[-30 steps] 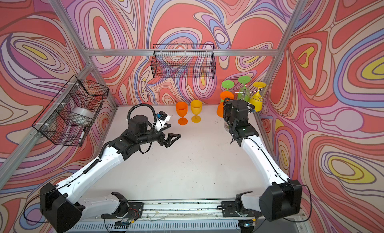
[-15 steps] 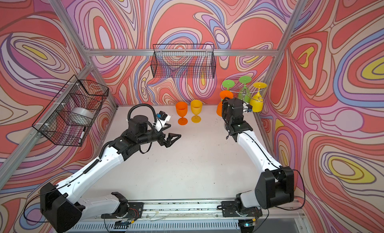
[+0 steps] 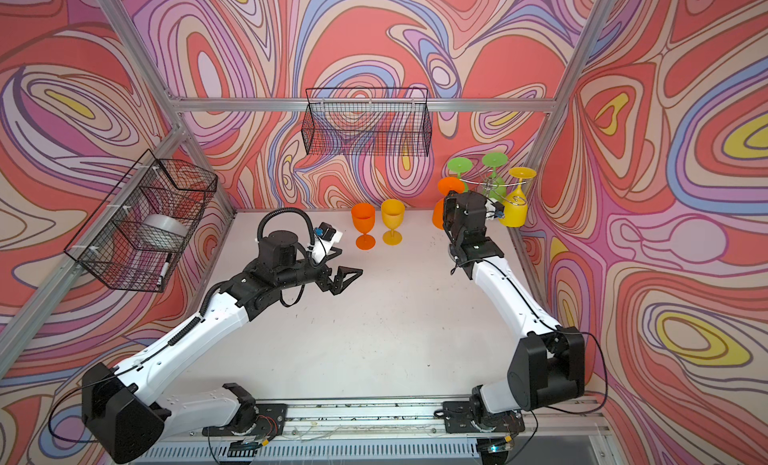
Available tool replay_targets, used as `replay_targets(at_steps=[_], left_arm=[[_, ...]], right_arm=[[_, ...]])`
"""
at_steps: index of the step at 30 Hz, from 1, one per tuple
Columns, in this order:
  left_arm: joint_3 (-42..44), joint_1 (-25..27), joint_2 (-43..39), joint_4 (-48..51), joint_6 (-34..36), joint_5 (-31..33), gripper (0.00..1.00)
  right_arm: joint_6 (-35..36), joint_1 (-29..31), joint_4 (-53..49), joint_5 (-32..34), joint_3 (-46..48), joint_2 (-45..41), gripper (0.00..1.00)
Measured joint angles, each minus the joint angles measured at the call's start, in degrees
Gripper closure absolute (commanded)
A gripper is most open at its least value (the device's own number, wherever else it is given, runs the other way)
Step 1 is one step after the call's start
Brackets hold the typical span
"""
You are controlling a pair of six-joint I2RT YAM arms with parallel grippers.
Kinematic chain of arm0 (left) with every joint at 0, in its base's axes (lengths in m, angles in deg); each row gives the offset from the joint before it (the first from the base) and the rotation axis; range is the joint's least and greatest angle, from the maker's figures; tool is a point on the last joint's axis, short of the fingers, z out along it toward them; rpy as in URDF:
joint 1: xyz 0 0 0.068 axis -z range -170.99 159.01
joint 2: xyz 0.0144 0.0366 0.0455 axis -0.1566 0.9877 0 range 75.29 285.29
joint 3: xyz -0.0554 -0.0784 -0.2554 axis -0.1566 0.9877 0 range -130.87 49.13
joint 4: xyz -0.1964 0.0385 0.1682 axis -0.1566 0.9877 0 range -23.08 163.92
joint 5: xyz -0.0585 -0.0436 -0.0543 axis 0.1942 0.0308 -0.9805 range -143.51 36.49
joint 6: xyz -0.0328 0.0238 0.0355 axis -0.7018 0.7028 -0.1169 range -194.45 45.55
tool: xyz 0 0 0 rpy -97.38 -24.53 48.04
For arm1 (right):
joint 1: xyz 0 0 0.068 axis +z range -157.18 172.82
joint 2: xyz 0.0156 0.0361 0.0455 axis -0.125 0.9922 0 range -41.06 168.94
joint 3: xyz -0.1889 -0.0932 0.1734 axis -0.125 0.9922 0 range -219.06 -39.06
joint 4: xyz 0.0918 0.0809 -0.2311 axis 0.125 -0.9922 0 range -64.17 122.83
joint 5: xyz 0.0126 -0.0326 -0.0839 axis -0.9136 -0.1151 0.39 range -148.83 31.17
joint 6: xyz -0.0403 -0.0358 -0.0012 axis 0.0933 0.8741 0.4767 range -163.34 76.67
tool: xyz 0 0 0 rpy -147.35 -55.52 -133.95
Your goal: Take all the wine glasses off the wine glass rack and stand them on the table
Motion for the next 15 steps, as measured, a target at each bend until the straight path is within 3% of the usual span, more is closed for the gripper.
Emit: replay_targets(at_steps=[5,15], left_arm=[[0.0,0.0,0.0,0.0,0.0,0.2,0.03],[0.0,0.0,0.0,0.0,0.0,0.2,0.03]], right_arm=[[0.4,0.0,-0.1,0.0,0.0,-0.1,0.92],[2.6,-1.9,-3.2,-1.1,1.2,-5.5,0.91]])
